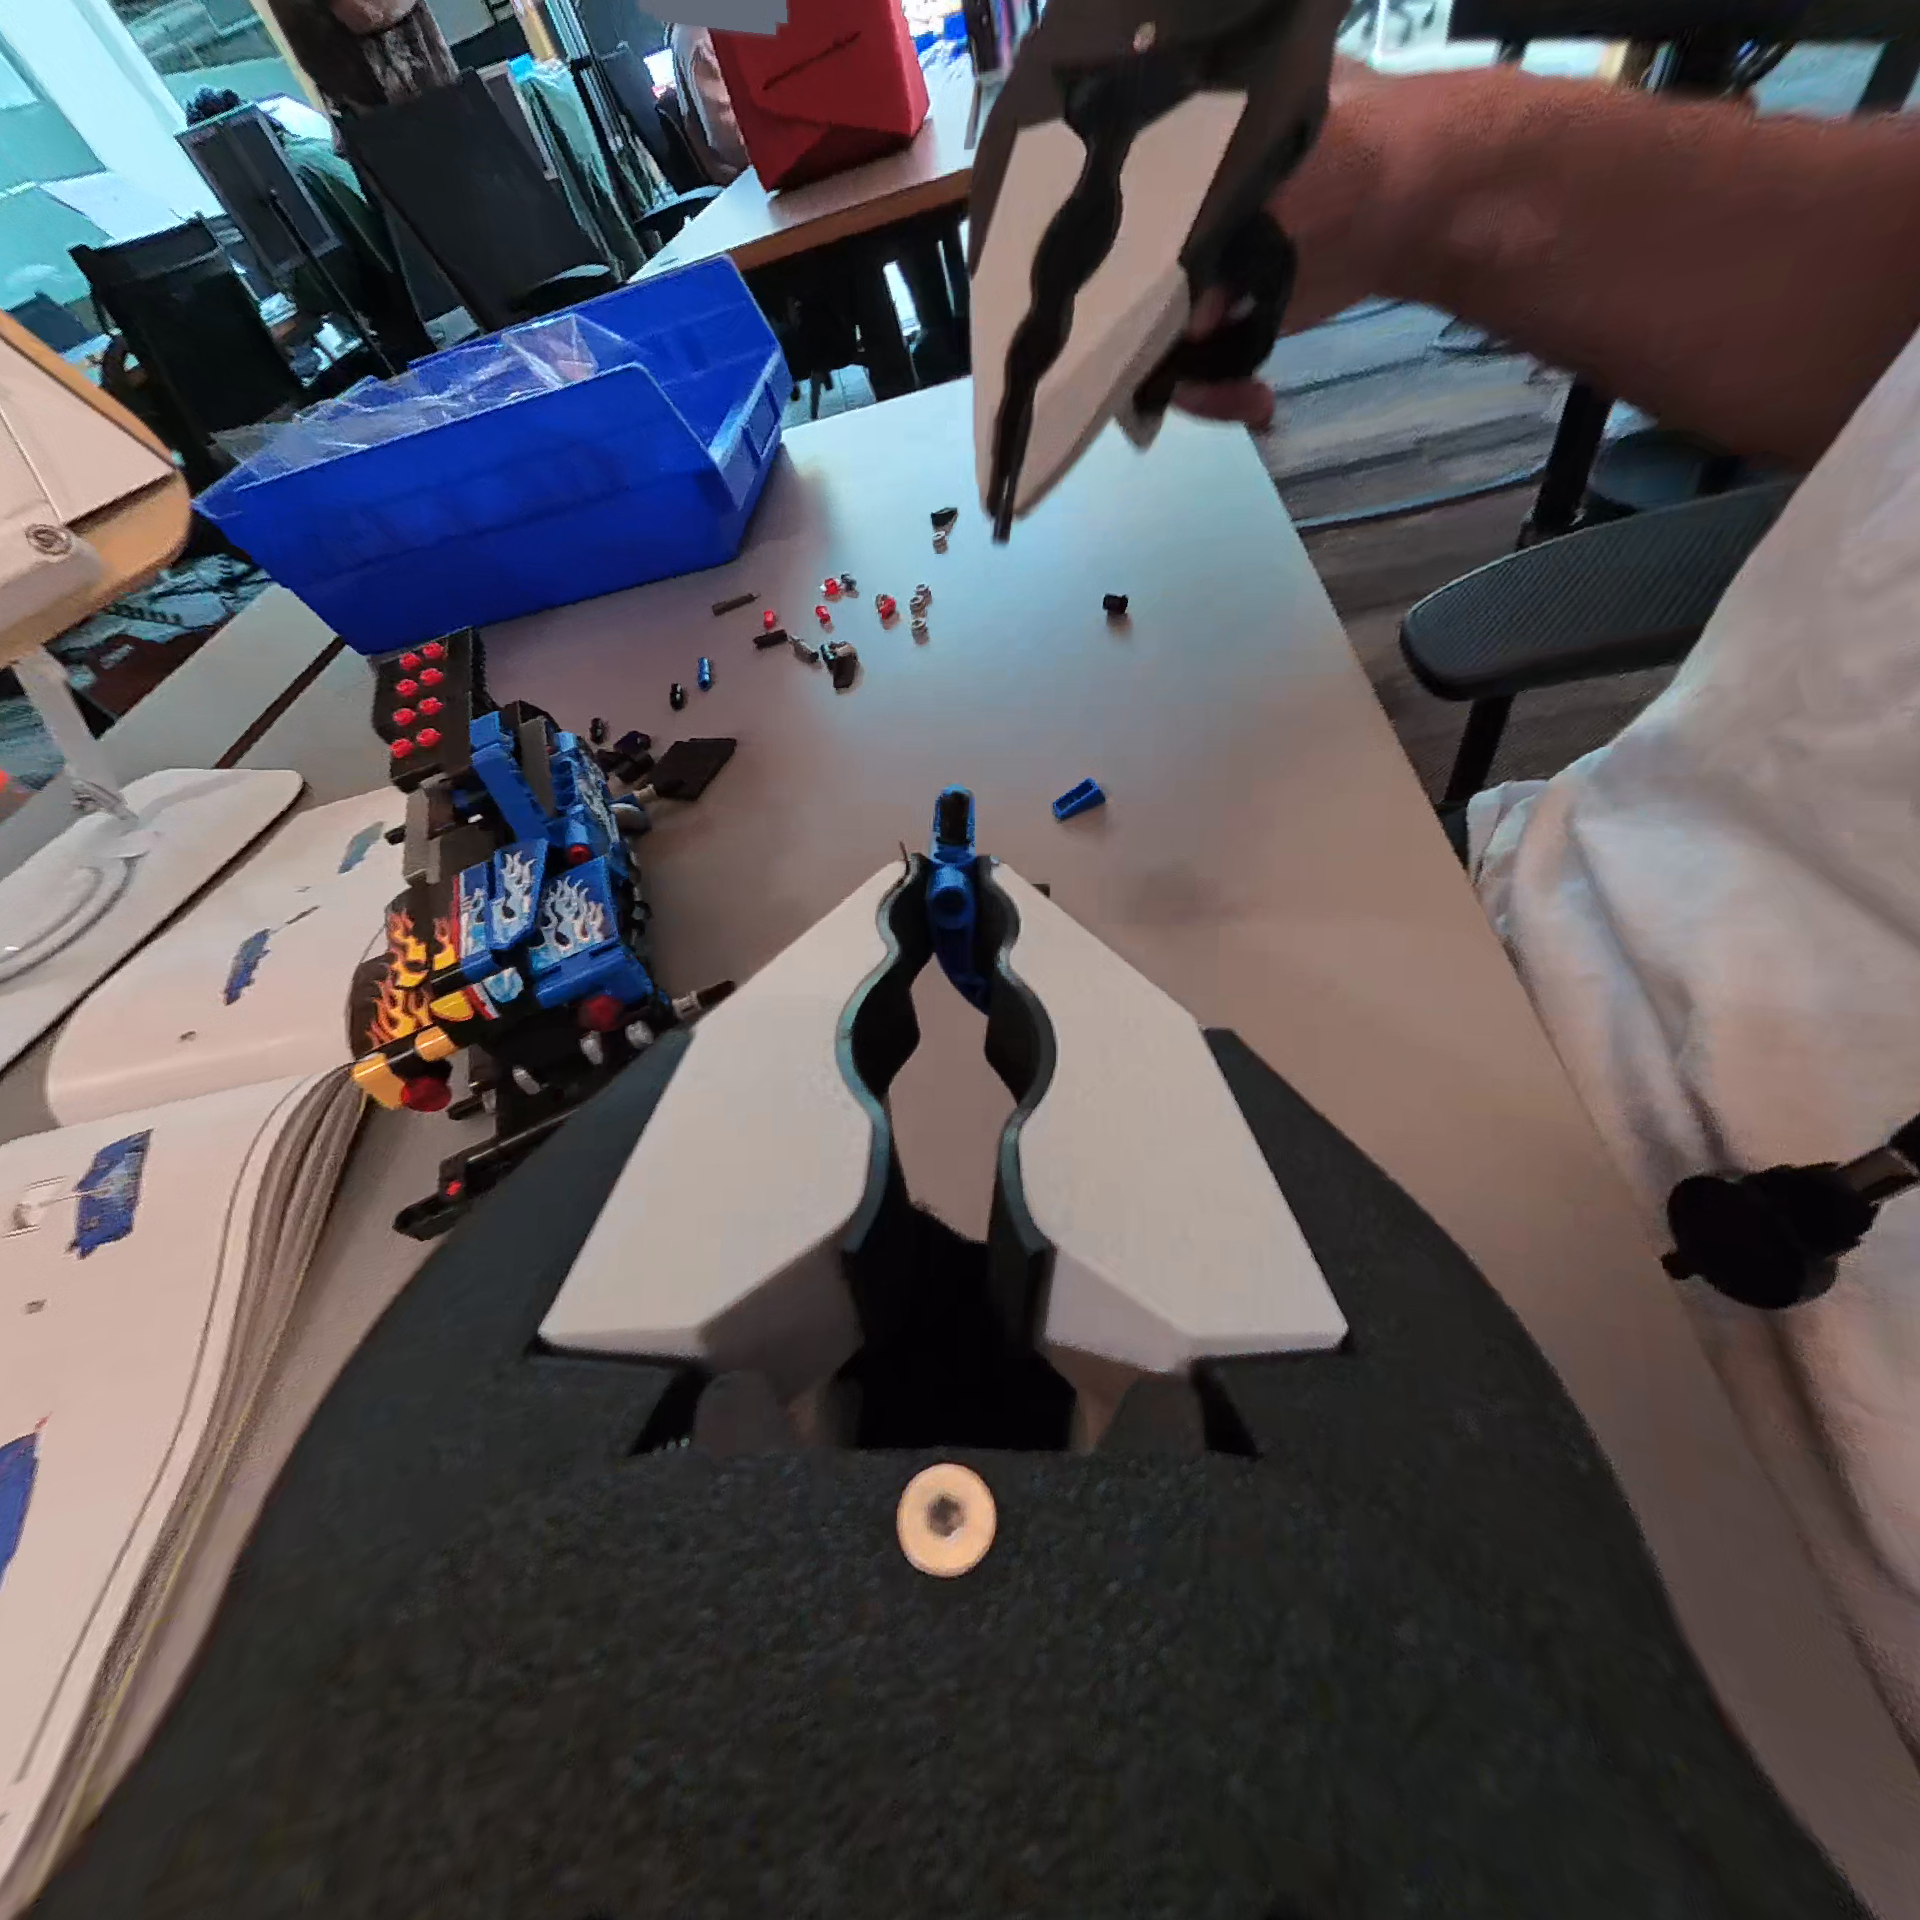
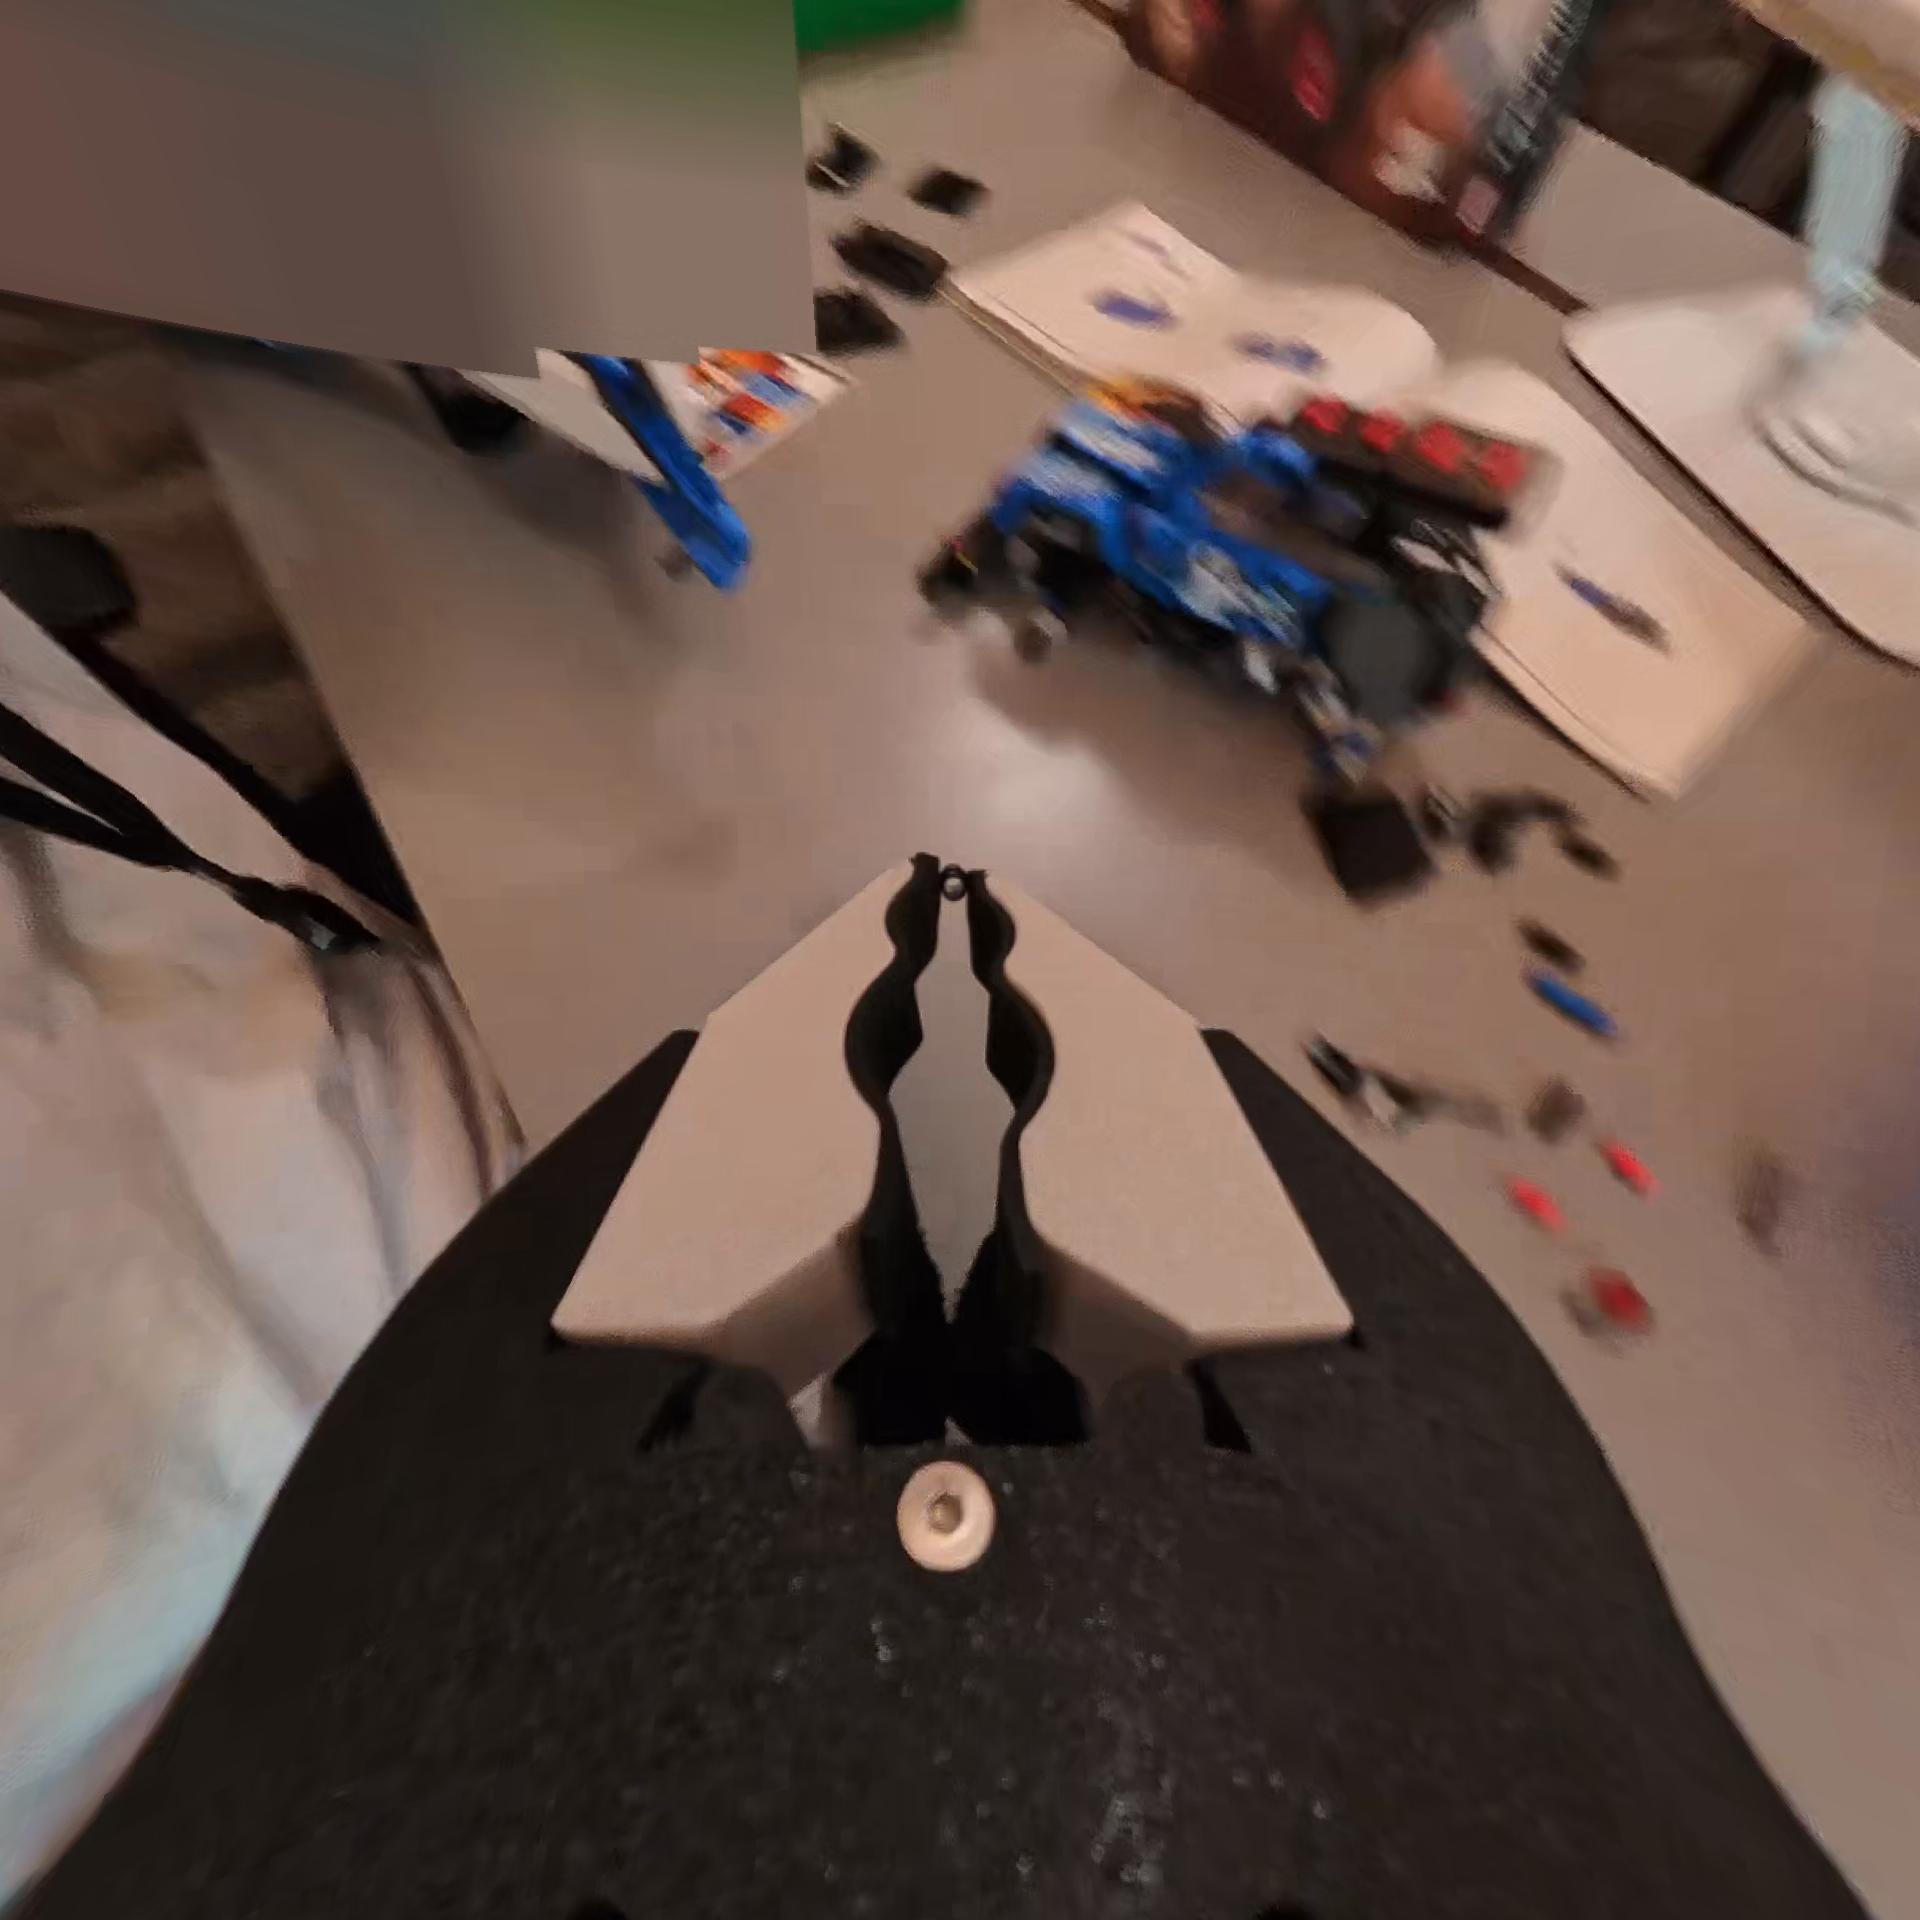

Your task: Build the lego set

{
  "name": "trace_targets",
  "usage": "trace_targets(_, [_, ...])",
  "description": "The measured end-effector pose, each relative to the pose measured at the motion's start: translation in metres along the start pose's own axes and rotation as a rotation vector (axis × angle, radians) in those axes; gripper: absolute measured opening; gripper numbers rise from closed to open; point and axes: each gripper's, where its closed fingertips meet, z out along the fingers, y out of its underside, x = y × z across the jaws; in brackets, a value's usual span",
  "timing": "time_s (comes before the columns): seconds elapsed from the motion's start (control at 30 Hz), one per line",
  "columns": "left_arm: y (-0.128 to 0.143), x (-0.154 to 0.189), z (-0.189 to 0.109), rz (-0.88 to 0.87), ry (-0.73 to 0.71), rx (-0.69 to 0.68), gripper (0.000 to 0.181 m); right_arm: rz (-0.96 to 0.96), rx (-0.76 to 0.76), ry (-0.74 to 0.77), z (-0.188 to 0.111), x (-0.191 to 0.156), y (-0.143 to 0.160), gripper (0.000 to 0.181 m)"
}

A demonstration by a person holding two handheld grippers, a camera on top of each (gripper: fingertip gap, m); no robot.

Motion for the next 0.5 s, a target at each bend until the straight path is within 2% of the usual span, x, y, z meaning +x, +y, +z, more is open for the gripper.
trace_targets(0.07, [-0.002, 0.001, -0.001, -0.029, 0.018, 0.025, 0.005, -0.049, 0.074, -0.011, 0.034, -0.025, -0.028, 0.004])
trace_targets(0.17, [-0.006, 0.003, -0.002, -0.050, 0.039, 0.045, 0.005, -0.071, 0.180, -0.074, 0.062, -0.058, -0.061, 0.004])
trace_targets(0.3, [-0.004, 0.004, -0.001, 0.011, 0.017, 0.028, 0.005, -0.148, 0.129, -0.063, 0.083, -0.071, -0.063, 0.004])
trace_targets(0.5, [-0.001, 0.005, 0.000, 0.098, -0.010, 0.003, 0.005, -0.194, 0.102, -0.032, 0.088, -0.069, -0.061, 0.004])
